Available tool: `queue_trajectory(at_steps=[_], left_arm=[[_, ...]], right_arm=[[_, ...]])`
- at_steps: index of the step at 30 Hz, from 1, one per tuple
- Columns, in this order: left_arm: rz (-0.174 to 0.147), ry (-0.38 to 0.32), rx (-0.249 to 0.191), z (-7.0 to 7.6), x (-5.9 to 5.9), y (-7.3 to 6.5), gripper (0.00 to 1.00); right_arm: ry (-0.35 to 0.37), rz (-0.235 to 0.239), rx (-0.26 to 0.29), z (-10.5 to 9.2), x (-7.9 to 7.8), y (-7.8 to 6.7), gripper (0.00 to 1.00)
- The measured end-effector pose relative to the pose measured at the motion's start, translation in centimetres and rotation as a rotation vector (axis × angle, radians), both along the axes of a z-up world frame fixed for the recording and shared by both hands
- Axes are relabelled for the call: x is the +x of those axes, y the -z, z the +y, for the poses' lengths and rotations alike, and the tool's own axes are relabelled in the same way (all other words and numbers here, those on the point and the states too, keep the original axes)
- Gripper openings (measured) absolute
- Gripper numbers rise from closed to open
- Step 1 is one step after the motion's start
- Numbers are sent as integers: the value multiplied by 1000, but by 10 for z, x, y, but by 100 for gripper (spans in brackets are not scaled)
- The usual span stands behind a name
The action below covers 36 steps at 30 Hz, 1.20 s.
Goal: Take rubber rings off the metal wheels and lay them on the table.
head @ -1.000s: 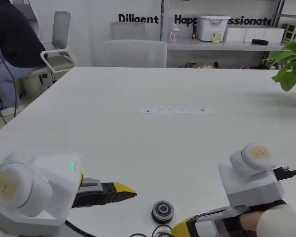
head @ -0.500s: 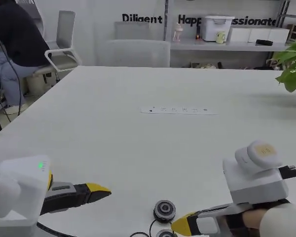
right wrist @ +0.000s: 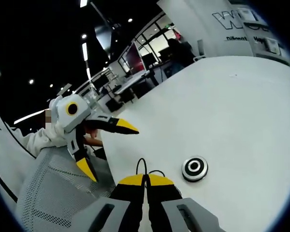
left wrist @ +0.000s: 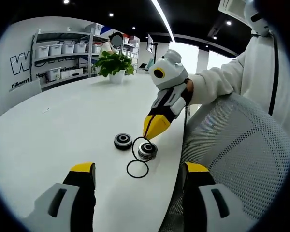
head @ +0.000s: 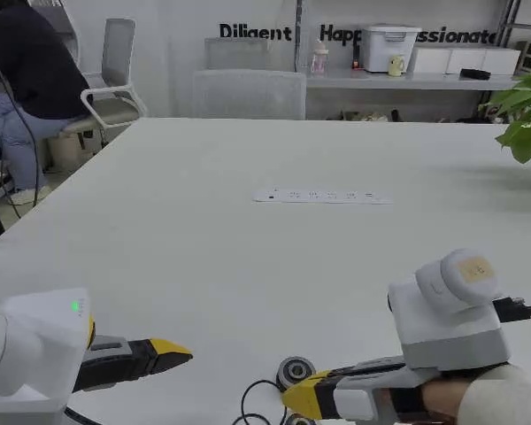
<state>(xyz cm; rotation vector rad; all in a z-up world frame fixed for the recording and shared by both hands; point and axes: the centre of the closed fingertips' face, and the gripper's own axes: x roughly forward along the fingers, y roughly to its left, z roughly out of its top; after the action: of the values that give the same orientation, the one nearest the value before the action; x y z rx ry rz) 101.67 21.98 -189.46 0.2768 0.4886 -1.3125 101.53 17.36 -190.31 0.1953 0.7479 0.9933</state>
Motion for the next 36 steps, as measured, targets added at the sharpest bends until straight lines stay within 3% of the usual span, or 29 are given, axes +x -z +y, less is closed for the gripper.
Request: queue_trajectory(at_steps=[7, 17, 24, 36], left_arm=[[8, 9, 12, 0, -2, 3, 71], [15, 12, 21, 1, -2, 6, 71], [19, 15, 24, 2, -2, 7, 70], [20, 18, 30, 3, -2, 8, 70]], right_arm=[[-76, -48, -79, 10, -10, 14, 0], [-92, -122, -154, 10, -6, 24, 0], [-59, -112, -143, 7, 0, 25, 0], [-62, -108, -155, 9, 2, 30, 0]])
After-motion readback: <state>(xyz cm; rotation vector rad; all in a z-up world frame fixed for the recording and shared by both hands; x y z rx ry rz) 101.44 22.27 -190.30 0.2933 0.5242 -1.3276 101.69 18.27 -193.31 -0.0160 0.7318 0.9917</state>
